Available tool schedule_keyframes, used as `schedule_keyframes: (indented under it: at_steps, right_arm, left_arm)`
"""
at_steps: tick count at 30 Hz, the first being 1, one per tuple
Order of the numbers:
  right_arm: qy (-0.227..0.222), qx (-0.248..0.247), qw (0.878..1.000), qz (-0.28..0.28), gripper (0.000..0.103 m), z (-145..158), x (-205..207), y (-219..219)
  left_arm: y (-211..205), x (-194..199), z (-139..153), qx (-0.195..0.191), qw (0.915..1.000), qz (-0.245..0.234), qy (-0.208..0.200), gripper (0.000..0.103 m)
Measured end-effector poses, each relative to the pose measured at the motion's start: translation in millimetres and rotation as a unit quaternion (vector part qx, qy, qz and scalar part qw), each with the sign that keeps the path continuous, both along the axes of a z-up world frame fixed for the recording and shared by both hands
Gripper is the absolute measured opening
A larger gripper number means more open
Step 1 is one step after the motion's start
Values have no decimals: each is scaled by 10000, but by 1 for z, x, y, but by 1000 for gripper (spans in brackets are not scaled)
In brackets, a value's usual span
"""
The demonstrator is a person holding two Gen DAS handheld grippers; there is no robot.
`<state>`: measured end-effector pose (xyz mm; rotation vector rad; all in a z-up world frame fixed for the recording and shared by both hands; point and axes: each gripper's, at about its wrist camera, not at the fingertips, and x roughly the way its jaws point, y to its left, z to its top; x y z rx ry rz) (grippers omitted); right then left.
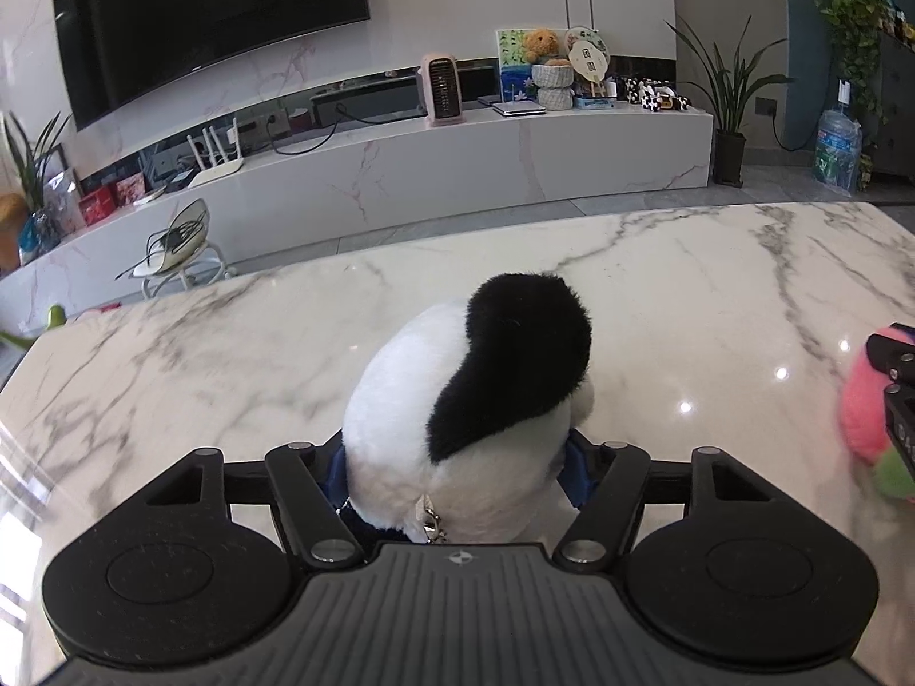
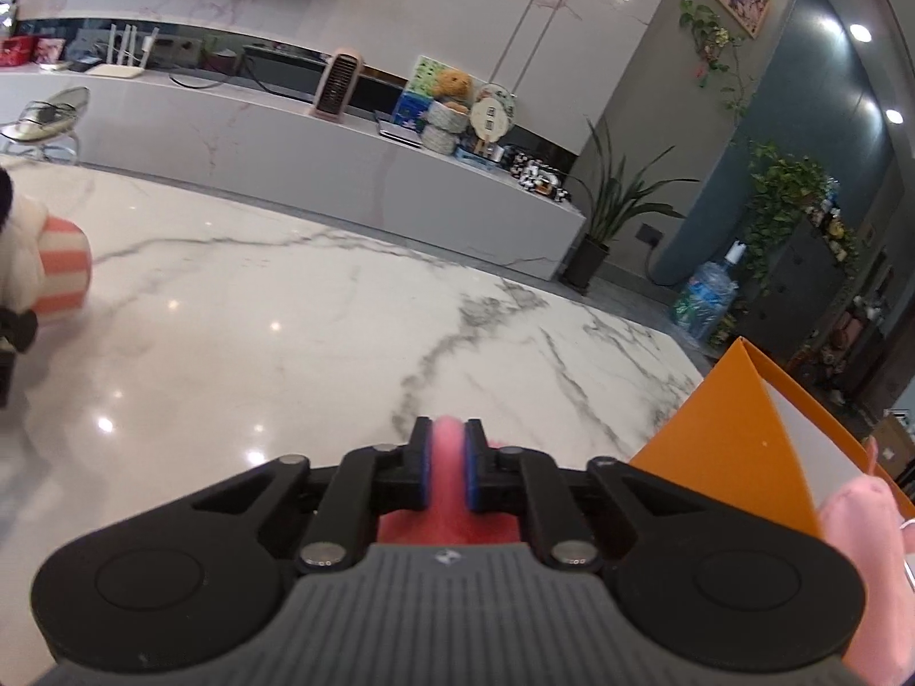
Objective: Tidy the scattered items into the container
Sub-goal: 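Lift and carry the plush and pompom with both tools toward the orange box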
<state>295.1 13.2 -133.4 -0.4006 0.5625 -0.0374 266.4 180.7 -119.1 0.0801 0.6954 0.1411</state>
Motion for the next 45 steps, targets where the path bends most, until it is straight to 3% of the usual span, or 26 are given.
schedule_keyframes:
  at_steps: [16,20,30,33,34,35,40,45]
  right_arm:
    - [-123,419,9963,745,3,54,-121,-2]
    - [-80,441,9950,887,3,57,-150,-11]
    - [194,492,9945,901,4,30,-199,-42]
    - [134,605,9935,956,11,25,-206,-48]
    - [95,661,9930,976,22,24,-208,-50]
    - [44,722,9923,1001,42,22,-209,-52]
    - [-251,835,9919,919,76,9,-207,-62]
    - [-265,1421,9847,973,83,-6,-193,-72]
  left_arm:
    - [-31,-116,74,-35,9986,-40,-524,78]
    - [-43,-140,71,-15,9989,-101,-465,77]
    - [-76,-176,33,-118,9985,-445,-288,78]
    - [-81,-182,19,-95,9984,-507,-235,78]
    - [-82,-183,15,-80,9984,-506,-223,78]
    - [-83,-185,11,-53,9986,-490,-211,78]
    - [-80,-190,-2,-46,9991,-361,-205,78]
    - [-75,-186,-8,-81,9991,-233,-347,78]
